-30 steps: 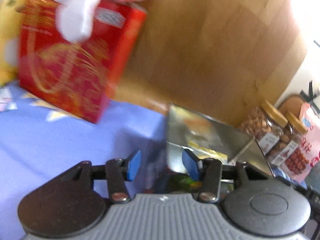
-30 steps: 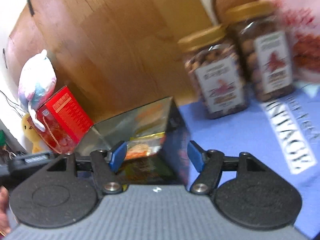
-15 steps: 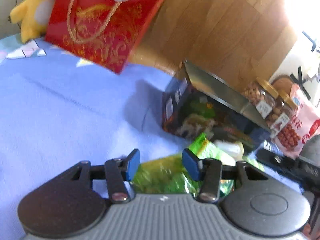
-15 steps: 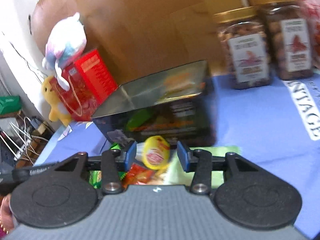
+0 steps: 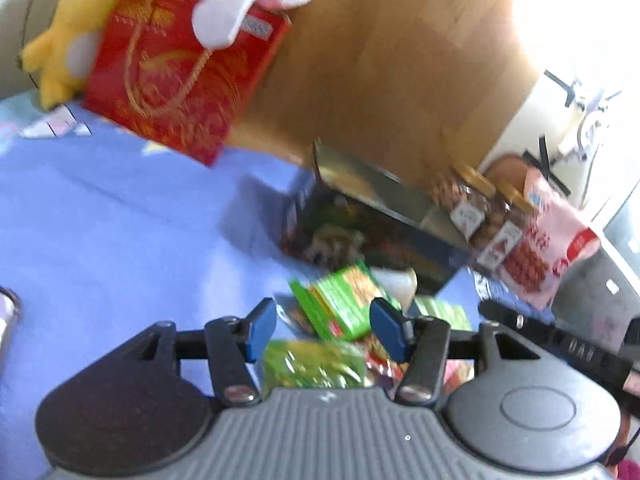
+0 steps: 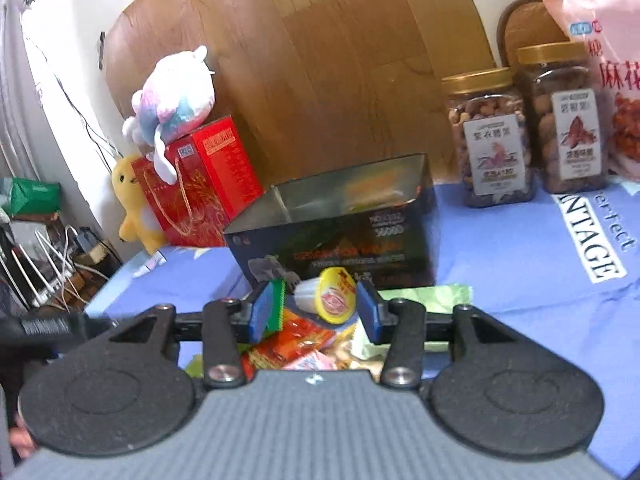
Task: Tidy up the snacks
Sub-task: 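Move the left gripper back from the tin to the snack pile, then grasp the pale green packet with the left gripper, then lower the pale green packet into the black tin and open the left gripper, then grasp the white cup with yellow lid with the left gripper, then drop the white cup into the black tin with the left gripper, then grasp the green cracker box with the left gripper, then carry the green cracker box into the black tin and release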
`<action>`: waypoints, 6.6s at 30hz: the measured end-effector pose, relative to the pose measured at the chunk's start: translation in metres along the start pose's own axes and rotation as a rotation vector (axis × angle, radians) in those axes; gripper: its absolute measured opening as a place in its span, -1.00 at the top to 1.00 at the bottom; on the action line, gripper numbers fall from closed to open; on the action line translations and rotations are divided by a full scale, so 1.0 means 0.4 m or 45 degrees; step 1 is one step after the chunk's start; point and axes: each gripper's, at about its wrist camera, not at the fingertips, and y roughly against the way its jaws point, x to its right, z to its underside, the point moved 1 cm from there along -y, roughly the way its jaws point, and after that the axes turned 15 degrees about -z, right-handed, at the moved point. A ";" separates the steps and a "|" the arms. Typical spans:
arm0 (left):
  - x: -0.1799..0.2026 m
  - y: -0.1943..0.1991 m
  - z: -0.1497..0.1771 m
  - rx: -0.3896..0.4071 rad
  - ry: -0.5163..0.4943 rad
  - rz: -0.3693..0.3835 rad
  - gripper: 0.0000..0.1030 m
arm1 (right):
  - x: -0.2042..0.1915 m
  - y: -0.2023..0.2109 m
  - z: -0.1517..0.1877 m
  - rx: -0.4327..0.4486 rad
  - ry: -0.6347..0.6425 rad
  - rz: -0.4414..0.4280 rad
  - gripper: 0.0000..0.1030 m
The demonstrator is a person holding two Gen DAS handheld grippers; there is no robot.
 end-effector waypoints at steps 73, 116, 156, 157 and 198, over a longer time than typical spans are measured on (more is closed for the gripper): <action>0.202 -0.171 -0.196 0.064 -0.255 0.046 0.11 | -0.007 -0.119 -0.106 -0.032 0.282 0.030 0.15; 0.369 -0.160 -0.190 0.055 -0.360 0.123 -0.11 | -0.025 -0.126 -0.123 0.013 0.425 0.348 0.10; -0.072 -0.125 -0.024 -0.197 0.094 0.088 -0.04 | -0.177 -0.258 0.028 -0.470 0.474 -0.084 -0.08; -0.068 -0.136 -0.024 -0.206 0.093 0.083 -0.05 | -0.170 -0.263 0.029 -0.492 0.497 -0.096 -0.15; 0.297 -0.227 -0.208 -0.012 -0.265 0.190 0.05 | -0.019 -0.188 -0.139 -0.075 0.520 0.316 -0.08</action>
